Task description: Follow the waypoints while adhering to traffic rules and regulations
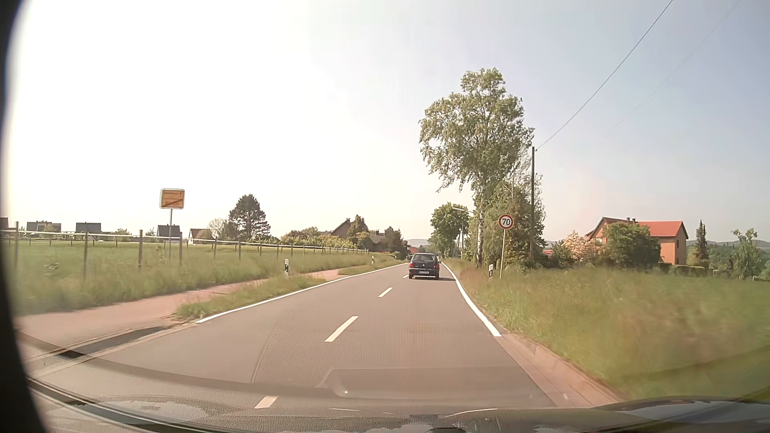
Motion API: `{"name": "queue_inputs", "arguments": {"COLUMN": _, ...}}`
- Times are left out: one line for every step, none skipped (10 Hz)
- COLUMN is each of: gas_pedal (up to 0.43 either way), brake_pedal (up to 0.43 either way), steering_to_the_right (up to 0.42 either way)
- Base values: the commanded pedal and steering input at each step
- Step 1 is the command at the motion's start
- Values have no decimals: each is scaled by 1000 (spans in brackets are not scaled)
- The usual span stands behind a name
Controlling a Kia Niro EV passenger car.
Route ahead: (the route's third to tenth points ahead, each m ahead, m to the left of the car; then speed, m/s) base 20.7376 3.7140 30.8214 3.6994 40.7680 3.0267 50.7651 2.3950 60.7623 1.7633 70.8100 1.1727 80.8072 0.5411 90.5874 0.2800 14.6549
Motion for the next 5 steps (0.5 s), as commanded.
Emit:
{"name": "queue_inputs", "arguments": {"gas_pedal": 157, "brake_pedal": 0, "steering_to_the_right": 13}}
{"name": "queue_inputs", "arguments": {"gas_pedal": 157, "brake_pedal": 0, "steering_to_the_right": 13}}
{"name": "queue_inputs", "arguments": {"gas_pedal": 157, "brake_pedal": 0, "steering_to_the_right": 13}}
{"name": "queue_inputs", "arguments": {"gas_pedal": 157, "brake_pedal": 0, "steering_to_the_right": 13}}
{"name": "queue_inputs", "arguments": {"gas_pedal": 157, "brake_pedal": 0, "steering_to_the_right": 13}}
